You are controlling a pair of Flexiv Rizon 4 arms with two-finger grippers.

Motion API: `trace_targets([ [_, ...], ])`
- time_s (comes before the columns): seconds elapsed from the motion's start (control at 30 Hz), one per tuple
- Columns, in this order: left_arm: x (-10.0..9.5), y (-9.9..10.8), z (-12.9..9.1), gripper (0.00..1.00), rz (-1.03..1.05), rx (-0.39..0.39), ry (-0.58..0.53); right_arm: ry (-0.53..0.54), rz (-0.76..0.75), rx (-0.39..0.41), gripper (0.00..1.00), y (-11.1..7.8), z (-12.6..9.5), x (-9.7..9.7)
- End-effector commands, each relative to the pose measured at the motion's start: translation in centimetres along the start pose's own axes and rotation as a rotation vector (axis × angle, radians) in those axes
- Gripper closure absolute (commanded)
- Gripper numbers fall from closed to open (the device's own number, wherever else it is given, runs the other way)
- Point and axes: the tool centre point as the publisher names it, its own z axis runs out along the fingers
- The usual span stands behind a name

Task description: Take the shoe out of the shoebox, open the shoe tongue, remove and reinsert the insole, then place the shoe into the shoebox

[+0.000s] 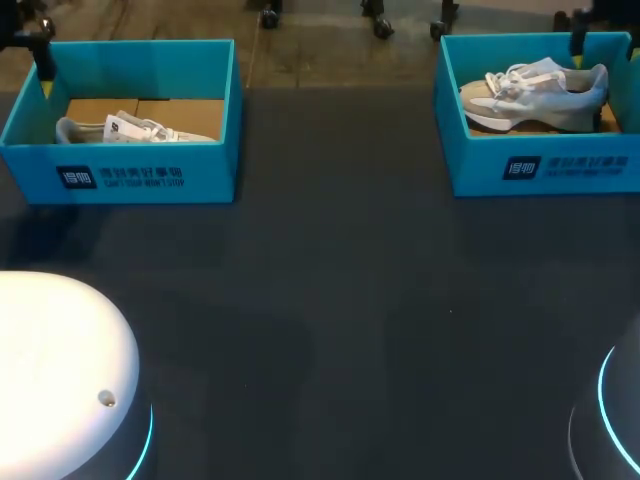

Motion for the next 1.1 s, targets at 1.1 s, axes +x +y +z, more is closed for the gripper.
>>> trace_targets([
  [1.1,0.1,0.0,0.0,0.0,0.001,0.0,0.002,0.039,0.019,0.114,0.14,2.7,6.5,-1.5],
])
